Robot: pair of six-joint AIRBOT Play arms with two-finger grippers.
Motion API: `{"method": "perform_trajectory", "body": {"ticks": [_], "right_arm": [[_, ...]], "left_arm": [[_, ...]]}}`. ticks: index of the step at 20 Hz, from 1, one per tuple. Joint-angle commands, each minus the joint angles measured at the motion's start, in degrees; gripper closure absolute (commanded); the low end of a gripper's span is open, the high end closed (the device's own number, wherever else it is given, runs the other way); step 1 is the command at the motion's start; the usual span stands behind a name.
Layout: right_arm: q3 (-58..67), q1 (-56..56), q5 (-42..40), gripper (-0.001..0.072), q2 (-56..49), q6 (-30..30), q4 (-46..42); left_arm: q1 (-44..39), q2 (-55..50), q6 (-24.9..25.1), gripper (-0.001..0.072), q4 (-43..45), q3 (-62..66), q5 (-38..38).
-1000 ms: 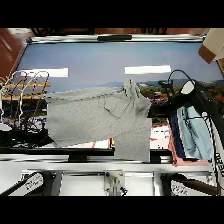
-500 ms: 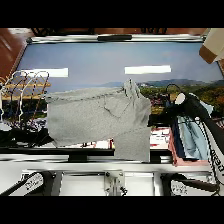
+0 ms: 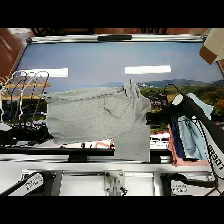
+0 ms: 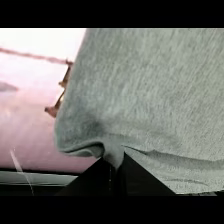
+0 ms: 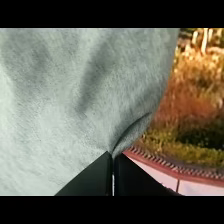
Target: Fold the shirts.
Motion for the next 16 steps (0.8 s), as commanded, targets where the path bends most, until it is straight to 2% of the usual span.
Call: {"method": "perform_trajectory", "body": {"ticks": [1,4,8,11,14,16], "right_arm": [[0.1,0.0,1.7,0.0647,0.0,-2.5,2.1],[3.3,0.0,3.7,0.0648,3.5,-5.9,3.1],[17.7,0.0,3.3,0.0648,17.0,-9.4,3.0],[31.3,0.0,-4.5,0.0648,30.2,-9.6,0.2],[38.1,0.0,-17.0,0.0648,41.6,-4.1,-6.6],[40.5,0.0,-16.5,0.0648,47.1,0.1,-10.6]], "left_arm": [[0.0,0.3,0.7,0.0675,-2.4,1.7,-1.0],[-1.4,4.6,2.3,0.0677,-7.0,8.9,-2.1],[-4.0,17.6,2.2,0.0677,-9.5,31.2,1.1],[-3.1,26.6,1.3,0.0677,-9.2,51.0,7.4],[-0.2,33.1,-5.8,0.0677,-2.5,64.5,10.5],[1.5,36.8,-8.0,0.0676,3.3,68.2,9.7]]}}
